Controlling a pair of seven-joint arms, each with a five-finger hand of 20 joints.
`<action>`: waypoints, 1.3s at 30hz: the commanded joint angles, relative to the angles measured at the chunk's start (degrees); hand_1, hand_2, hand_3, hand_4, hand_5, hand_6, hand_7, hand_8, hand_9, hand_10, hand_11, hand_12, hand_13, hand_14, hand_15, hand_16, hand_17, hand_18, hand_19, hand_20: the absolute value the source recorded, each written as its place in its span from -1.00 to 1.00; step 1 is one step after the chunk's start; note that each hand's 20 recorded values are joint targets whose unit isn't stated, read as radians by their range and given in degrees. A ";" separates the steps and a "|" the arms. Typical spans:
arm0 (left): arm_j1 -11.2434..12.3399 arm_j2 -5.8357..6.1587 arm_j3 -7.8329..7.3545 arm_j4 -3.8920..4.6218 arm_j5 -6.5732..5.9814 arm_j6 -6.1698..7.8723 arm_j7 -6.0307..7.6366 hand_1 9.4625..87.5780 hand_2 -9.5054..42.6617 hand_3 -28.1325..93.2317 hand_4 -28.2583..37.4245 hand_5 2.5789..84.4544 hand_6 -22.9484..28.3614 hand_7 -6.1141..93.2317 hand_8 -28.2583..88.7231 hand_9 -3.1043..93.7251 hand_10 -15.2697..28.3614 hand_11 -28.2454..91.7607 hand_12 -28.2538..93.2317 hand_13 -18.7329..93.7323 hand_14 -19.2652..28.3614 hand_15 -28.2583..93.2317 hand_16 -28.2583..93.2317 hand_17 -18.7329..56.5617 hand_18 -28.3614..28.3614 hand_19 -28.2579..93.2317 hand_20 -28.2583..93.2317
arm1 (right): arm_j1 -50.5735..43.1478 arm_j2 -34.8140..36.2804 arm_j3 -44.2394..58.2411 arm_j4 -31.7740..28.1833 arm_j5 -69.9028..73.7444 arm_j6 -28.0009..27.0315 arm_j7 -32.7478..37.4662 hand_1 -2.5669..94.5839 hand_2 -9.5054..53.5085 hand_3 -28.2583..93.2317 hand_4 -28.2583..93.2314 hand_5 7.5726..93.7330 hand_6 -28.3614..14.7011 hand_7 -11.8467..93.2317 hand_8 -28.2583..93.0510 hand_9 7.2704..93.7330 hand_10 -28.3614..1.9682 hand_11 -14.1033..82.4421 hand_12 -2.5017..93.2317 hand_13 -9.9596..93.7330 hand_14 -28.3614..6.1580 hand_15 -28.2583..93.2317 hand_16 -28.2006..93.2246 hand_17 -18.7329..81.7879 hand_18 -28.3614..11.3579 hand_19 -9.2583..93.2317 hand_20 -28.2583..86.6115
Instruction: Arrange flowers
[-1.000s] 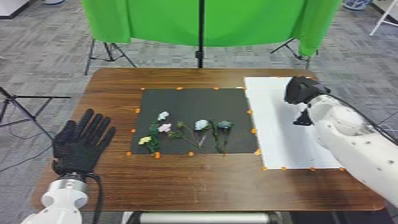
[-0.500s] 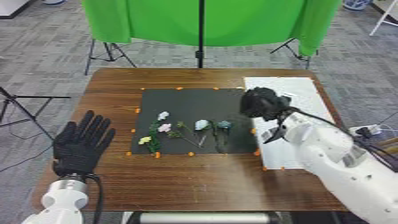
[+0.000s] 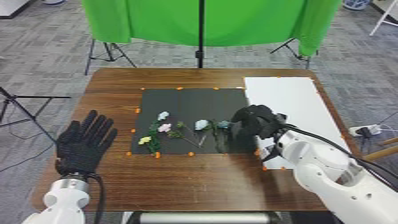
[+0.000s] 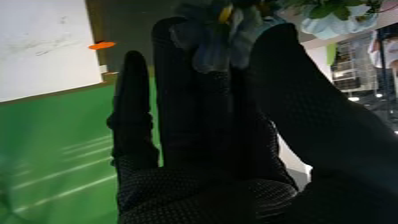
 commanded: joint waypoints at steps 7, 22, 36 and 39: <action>1.96 -0.68 -0.80 -0.33 -0.11 0.38 -0.31 -0.53 -0.09 0.79 -0.99 -0.02 0.24 -0.68 -0.66 -0.24 0.34 -0.24 -0.36 -0.20 0.36 -0.06 -0.60 -0.62 0.43 -0.12 -0.29 | -1.57 -0.36 2.34 -1.58 1.21 2.29 5.26 -0.05 -1.00 0.75 -1.00 0.03 0.22 -0.45 -0.75 0.17 0.00 -0.20 -0.56 0.28 0.09 0.15 -0.20 -0.17 -0.47 0.49 0.06; 0.47 -0.28 -3.18 1.00 8.02 -6.34 -1.49 -0.56 -0.10 0.78 -0.99 -0.05 0.23 -0.74 -0.65 -0.26 0.33 -0.30 -0.38 -0.21 0.32 -0.16 -0.62 -0.61 0.42 -0.17 -0.32 | -15.68 -12.20 33.10 -6.48 63.31 7.90 3.54 -0.41 -0.50 0.74 -0.99 -0.26 0.09 -0.58 -0.69 -0.23 -0.19 -0.56 -0.67 -0.05 -0.30 -0.30 -0.24 -0.33 -0.43 -0.02 -0.22; 0.80 -0.16 -5.10 0.47 9.76 -8.72 -0.34 -0.59 -0.12 0.78 -1.00 -0.08 0.20 -0.77 -0.64 -0.26 0.29 -0.33 -0.39 -0.22 0.27 -0.24 -0.61 -0.60 0.41 -0.20 -0.32 | -30.22 -21.06 40.95 -13.71 71.13 4.13 -1.58 -0.67 -0.40 0.71 -1.00 -0.39 0.23 -0.67 -0.67 -0.41 -0.02 -0.67 -0.74 -0.30 -0.24 -0.44 -0.22 -0.43 -0.44 -0.27 -0.20; 1.13 -0.34 -5.21 0.23 10.00 -8.44 -0.43 -0.59 -0.12 0.78 -1.00 -0.08 0.20 -0.77 -0.64 -0.26 0.29 -0.34 -0.39 -0.22 0.26 -0.25 -0.61 -0.60 0.40 -0.21 -0.32 | -31.57 -21.47 41.41 -14.39 71.26 5.05 -1.28 -0.68 -0.40 0.71 -1.00 -0.38 0.23 -0.67 -0.67 -0.41 -0.02 -0.67 -0.74 -0.30 -0.24 -0.45 -0.22 -0.43 -0.44 -0.28 -0.20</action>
